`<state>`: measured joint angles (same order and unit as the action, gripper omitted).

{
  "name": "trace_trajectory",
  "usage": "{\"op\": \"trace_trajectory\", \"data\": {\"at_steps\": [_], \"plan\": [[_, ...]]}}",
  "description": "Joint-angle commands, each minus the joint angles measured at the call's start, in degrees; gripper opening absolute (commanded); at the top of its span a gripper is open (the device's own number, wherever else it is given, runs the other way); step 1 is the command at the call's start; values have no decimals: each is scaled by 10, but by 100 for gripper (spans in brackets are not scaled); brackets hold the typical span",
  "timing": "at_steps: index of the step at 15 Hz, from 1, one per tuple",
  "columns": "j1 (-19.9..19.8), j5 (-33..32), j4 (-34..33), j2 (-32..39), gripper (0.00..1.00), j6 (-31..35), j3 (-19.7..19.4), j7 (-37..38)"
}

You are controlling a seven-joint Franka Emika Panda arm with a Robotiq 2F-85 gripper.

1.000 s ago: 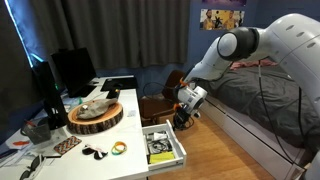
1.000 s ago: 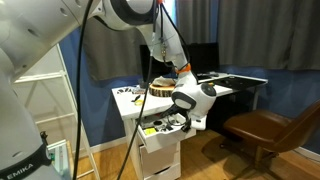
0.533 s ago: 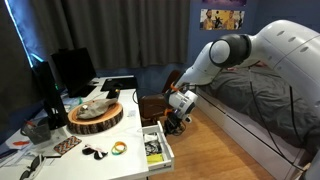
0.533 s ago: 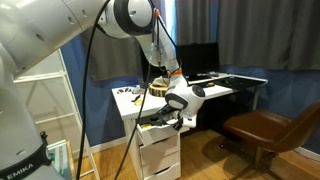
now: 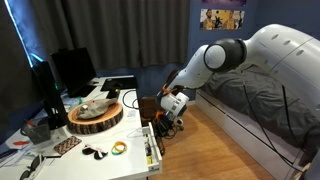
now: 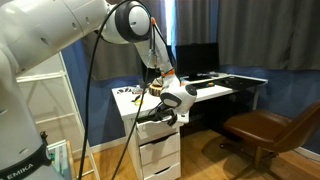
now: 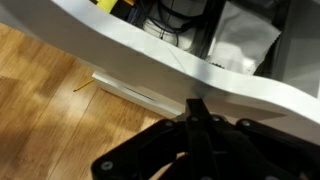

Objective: Close the open drawer

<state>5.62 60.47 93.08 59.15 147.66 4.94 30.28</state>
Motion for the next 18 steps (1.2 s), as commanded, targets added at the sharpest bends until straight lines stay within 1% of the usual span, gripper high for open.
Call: {"op": "trace_trajectory", "data": {"at_steps": [1, 7, 18], "plan": [[9, -3, -39, 22, 0, -27, 14, 1], [16, -3, -66, 35, 0, -52, 29, -9], [29, -17, -93, 50, 0, -82, 35, -15]]}}
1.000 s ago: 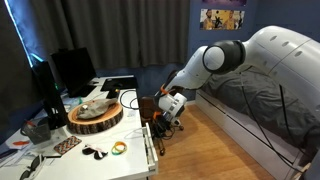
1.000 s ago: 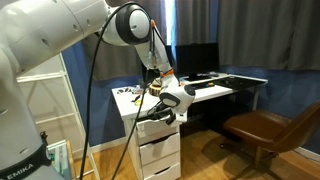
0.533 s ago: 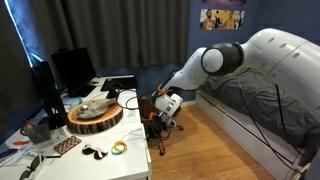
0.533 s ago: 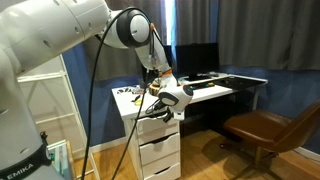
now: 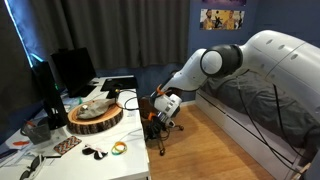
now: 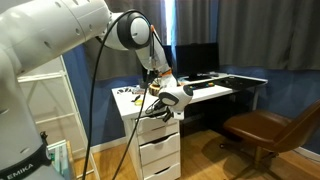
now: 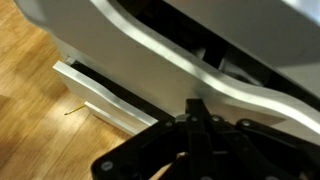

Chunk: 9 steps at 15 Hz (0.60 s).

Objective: Close the open drawer

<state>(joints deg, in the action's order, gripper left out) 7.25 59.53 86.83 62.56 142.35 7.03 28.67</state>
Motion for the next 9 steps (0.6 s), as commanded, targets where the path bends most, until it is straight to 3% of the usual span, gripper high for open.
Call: {"op": "trace_trajectory", "data": {"at_steps": [1, 9], "plan": [[12, -9, -32, 17, 0, -36, 17, -4], [11, -65, -27, 8, 0, -112, 17, -80]]}}
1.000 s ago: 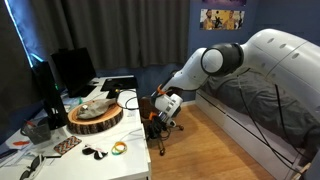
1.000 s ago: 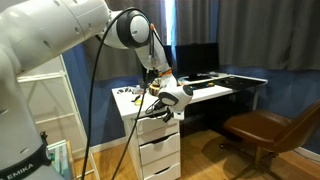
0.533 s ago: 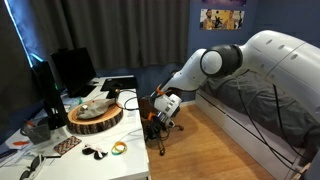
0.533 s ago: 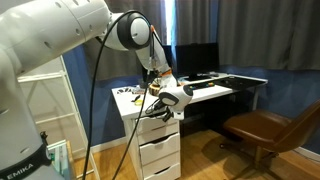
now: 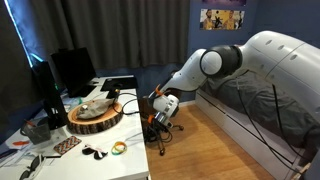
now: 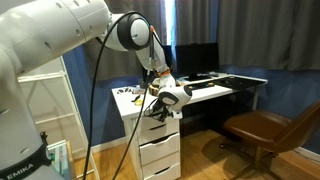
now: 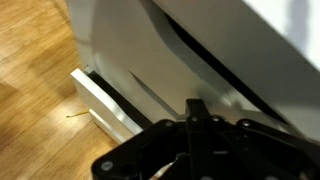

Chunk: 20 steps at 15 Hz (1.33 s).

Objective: Close the open drawer

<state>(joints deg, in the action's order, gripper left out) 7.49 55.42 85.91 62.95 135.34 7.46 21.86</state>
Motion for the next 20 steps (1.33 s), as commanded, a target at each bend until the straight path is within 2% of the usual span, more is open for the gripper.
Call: {"op": "trace_trajectory", "data": {"at_steps": [1, 6, 7, 10, 13, 18, 20], "plan": [[11, -36, -16, 0, 0, -44, 6, -11], [-6, -118, 44, -84, 0, -54, -35, -15], [-12, -135, 58, -107, 22, -61, -40, -23], [-18, -226, 99, -184, 40, -111, -75, -36], [-40, -312, 141, -267, 60, -187, -81, -71], [-50, -426, 240, -424, 95, -222, -86, -150], [-52, -466, 280, -489, 100, -224, -83, -181]]}}
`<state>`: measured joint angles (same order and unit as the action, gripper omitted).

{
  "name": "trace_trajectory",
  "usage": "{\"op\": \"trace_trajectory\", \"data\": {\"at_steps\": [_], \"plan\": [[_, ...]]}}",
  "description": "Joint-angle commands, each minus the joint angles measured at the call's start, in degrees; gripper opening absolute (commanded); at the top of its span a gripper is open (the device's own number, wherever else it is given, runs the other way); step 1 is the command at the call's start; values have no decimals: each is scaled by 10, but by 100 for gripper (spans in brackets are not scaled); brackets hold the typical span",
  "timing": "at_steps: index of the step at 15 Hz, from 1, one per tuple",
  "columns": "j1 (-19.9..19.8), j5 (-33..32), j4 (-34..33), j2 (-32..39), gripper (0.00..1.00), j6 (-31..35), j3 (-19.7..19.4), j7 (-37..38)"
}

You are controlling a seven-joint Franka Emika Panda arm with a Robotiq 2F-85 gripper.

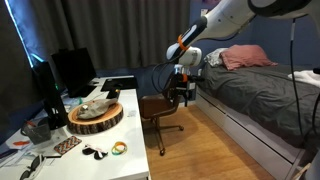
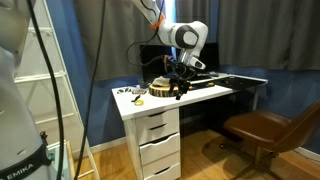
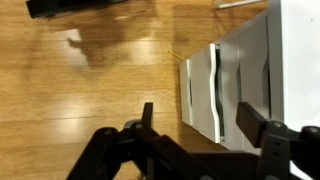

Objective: Close the open drawer

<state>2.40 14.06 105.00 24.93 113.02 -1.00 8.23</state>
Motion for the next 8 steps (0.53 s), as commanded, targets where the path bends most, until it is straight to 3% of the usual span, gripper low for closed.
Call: {"op": "trace_trajectory", "data": {"at_steps": [1, 2, 3, 5, 8], "plan": [[-3, -70, 112, -141, 100, 1, 2, -62], [-6, -83, 134, -175, 100, -1, 5, -87], [-7, -58, 62, -96, 100, -5, 7, -49], [-7, -60, 77, -124, 100, -7, 7, -52], [-7, -60, 72, -106, 100, -6, 8, -52]]}}
